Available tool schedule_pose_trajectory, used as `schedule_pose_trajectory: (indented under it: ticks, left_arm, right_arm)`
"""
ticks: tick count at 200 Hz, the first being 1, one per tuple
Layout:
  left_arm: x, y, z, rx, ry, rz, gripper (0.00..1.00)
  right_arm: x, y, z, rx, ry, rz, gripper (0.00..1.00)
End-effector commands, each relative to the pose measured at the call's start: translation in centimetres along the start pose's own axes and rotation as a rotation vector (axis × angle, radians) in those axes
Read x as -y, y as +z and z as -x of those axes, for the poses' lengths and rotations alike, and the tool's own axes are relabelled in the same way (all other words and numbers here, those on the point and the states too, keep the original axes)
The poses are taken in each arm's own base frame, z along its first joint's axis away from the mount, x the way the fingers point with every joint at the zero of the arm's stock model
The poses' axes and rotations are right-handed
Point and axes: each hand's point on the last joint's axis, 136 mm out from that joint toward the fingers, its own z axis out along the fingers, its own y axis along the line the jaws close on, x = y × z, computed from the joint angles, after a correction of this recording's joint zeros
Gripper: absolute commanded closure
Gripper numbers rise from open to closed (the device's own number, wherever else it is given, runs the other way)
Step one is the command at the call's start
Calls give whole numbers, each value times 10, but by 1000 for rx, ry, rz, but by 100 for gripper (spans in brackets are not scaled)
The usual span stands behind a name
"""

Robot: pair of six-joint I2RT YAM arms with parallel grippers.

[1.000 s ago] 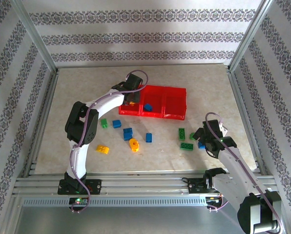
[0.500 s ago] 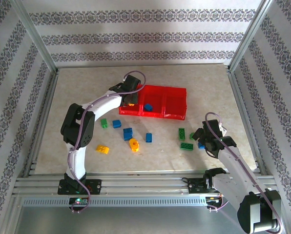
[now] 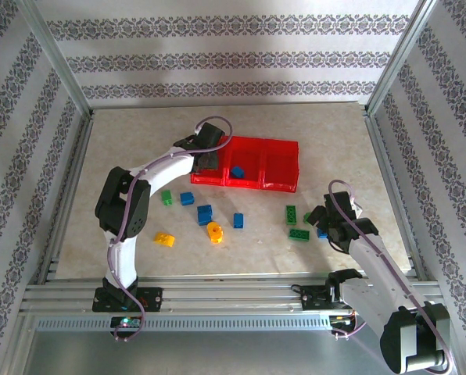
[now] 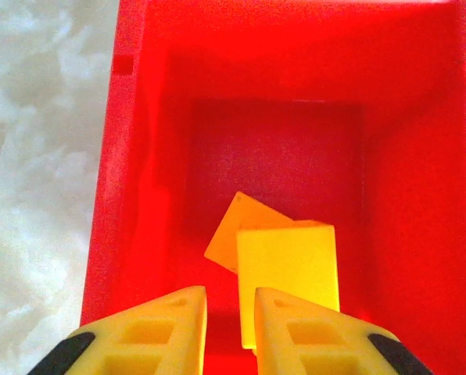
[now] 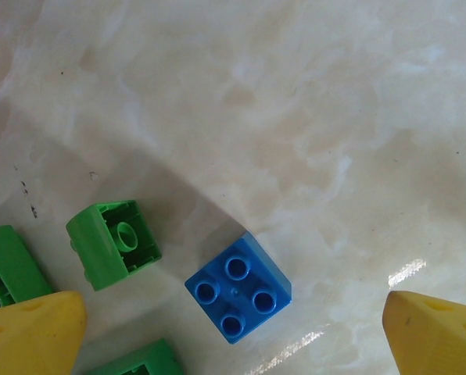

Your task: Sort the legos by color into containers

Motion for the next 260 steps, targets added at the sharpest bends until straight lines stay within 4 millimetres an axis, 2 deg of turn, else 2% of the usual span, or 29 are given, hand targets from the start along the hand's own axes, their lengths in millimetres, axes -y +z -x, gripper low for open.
schedule_pose_trajectory:
  ticks: [1,38,82,137,196,225,260]
  left_arm:
    - [-1,-16,-10,-31,-9,-9,78]
    - [2,-21,-21,-40,-29,-62,77]
    - [8,-9,-29,-62,-33,-82,77]
    - [16,2,-7,-4,-29,-83,77]
    - [34,17,16,33,-64,-140,78]
    - [34,11,22,49,-76,-146,78]
    - [24,-2,22,62,-76,-119,76]
  right_arm:
    - [0,-3,-4,-23,16,2,3]
    - [-2,-4,-11,-48,23,17,3]
    - [-4,0,-20,-71,3,-10,5]
    - [-2,2,-27,-76,5,-29,7]
    - [8,2,-35,-67,37,-58,14]
    - [14,2,-37,-59,57,-69,20]
    - [21,4,-40,-60,73,-95,24]
